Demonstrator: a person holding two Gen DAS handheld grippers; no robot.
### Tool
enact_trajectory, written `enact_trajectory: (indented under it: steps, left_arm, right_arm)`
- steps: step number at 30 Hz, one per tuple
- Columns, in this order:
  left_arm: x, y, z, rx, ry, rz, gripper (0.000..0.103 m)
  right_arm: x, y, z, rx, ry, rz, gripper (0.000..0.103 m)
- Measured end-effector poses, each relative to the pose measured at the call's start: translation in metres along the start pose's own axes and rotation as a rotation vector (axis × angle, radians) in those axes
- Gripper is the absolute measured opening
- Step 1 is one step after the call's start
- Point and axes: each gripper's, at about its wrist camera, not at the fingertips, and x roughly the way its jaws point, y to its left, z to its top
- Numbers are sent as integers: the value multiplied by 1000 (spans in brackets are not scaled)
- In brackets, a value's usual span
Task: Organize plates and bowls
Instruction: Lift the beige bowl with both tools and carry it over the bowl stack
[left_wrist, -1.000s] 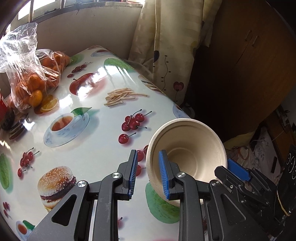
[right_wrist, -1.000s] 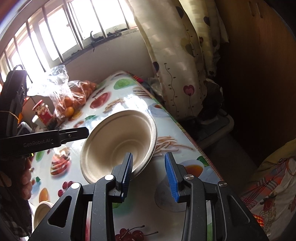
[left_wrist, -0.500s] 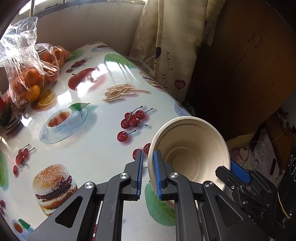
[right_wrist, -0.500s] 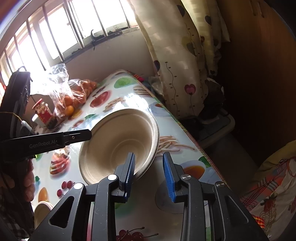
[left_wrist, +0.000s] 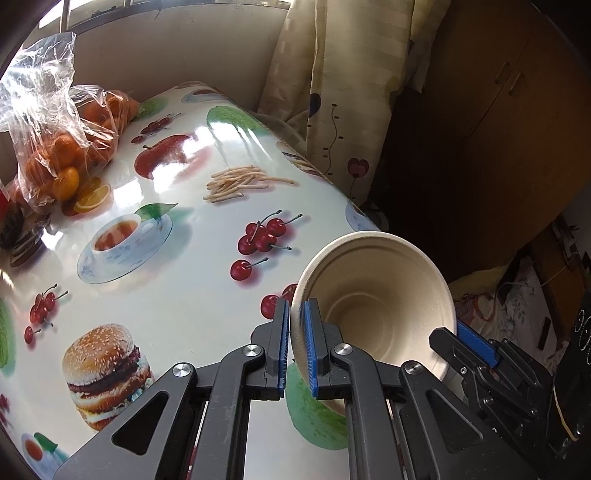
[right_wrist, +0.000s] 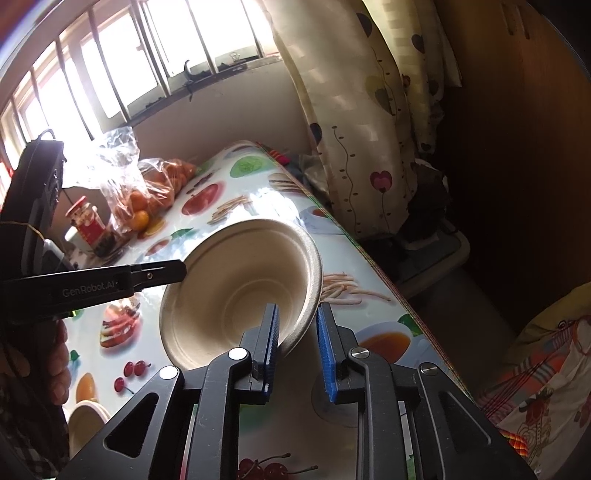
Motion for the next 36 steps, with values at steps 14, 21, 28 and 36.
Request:
enact_trajectory:
  steps: [14, 21, 28, 36]
  left_arm:
    - [-6, -1, 0, 2, -10, 5, 9]
    - [-9, -3, -2, 3, -18, 8, 9]
    - [-18, -6, -7, 5, -28, 7, 9]
    - [-30, -7, -12, 5, -48, 8, 9]
  right_arm:
    - [0, 0, 2, 3, -4, 1, 20]
    - [-4, 0, 3, 0, -8, 6, 20]
    - [-13, 1, 1, -8, -23, 11, 20]
    - [-25, 5, -2, -19, -41, 22, 20]
